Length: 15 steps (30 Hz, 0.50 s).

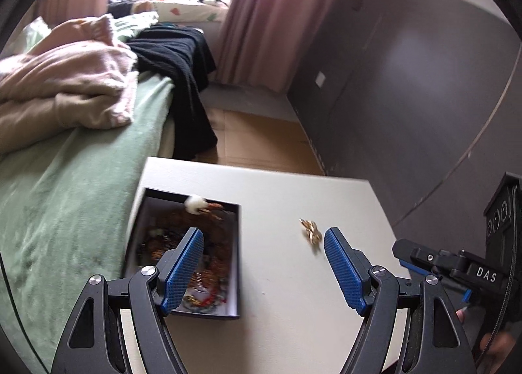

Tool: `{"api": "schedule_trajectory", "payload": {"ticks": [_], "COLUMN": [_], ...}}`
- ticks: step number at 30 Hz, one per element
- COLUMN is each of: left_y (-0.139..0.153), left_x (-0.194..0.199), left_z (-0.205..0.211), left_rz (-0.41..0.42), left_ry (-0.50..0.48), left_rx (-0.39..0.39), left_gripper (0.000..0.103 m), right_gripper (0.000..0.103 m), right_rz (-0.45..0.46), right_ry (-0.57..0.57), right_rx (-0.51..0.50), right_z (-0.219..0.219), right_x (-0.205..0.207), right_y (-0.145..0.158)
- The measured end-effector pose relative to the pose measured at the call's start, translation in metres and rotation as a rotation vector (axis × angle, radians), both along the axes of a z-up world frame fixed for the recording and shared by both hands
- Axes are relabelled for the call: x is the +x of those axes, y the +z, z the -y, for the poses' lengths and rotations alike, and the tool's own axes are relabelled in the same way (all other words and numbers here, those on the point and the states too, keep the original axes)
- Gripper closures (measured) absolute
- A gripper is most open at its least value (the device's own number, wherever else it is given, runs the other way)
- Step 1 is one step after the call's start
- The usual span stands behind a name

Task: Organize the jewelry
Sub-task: 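Reach the left tool to the gold butterfly brooch and grasp it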

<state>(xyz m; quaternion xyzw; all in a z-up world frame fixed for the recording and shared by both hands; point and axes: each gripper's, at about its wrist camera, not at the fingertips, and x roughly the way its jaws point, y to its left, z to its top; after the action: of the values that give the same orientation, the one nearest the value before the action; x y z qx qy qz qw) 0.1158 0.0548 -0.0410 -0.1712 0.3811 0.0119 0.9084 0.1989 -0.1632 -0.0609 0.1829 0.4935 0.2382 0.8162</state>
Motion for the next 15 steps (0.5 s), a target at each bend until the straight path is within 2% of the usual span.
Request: {"api": "schedule_trajectory", "payload": {"ticks": [3,8,12,15], "left_y": [-0.003,-0.001,-0.01,-0.02], "left_x": [0.011,0.035,0.057,0.073], "left_z": [0.016,0.04,0.054,0.064], "left_rz": [-0.051,-0.091,-0.157,-0.204], "left_ry": [-0.04,-0.071,-0.082,-0.08], "left_rx": [-0.017,0.022,0.045,0.041], "left_gripper": [0.026,0.029,0.043,0.05], "right_gripper": [0.036,0.036,0.036,0.036], "right_rz": [-0.042,-0.076,-0.091,-0.101], "right_ry": [-0.019,-0.045,-0.051,-0.06], "right_rx": [-0.023,-0.051,-0.072,-0.088], "right_z": [0.014,0.033,0.047,0.058], "right_x": [0.005,0.01,0.013,0.016], "right_y": [-0.006,-0.014,-0.019,-0.023]}}
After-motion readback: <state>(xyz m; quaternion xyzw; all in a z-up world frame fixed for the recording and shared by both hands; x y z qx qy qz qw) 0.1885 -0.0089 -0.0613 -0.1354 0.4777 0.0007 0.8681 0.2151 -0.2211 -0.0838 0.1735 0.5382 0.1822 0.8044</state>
